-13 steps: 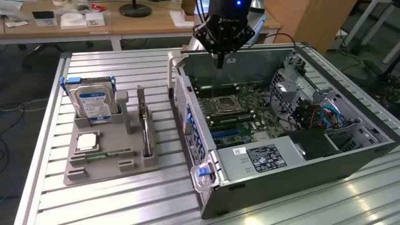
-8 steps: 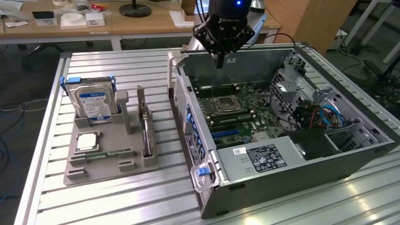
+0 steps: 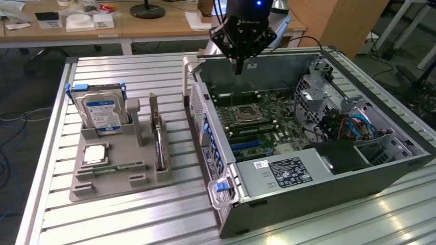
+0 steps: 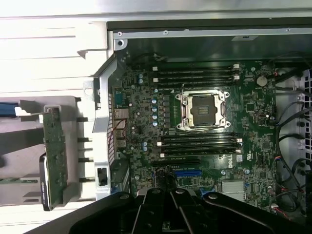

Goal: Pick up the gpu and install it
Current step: 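Reach for the gpu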

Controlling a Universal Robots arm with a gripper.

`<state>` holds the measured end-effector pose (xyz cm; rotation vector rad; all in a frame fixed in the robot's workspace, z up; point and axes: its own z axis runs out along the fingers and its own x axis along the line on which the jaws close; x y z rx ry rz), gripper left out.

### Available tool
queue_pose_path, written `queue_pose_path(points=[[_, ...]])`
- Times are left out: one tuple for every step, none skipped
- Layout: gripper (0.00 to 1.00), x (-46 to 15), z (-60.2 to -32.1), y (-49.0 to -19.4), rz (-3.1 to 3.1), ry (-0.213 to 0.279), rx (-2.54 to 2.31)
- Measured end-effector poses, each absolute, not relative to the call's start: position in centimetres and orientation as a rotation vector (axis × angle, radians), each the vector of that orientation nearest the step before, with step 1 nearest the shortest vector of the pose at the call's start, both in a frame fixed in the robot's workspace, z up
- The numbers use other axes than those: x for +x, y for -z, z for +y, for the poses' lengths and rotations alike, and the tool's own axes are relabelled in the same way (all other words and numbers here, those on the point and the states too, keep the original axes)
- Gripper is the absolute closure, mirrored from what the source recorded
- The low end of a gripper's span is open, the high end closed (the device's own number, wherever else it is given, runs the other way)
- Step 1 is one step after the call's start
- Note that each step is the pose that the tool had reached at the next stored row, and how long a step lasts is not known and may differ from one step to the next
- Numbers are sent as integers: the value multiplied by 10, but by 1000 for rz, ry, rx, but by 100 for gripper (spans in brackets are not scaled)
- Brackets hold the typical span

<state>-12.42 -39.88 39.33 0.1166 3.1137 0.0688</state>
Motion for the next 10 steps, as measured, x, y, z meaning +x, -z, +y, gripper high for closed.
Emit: queue_pose_path(points=[[89,-124,-399,-393,3114,-69,117],[89,-125,-399,-393,3114,-69,117],[89,-125,-399,-393,3114,-69,117],[89,-125,-399,-393,3114,-69,117],[89,-126,-399,-393,3114,-69,117],[89,-126,-399,-393,3114,-69,117],[89,-126,-399,-393,3114,-69,117],[89,-127,-399,-393,3114,-69,117],[89,-127,-399,-393,3114,-69,117],[89,-127,-399,-393,3114,-69,116]])
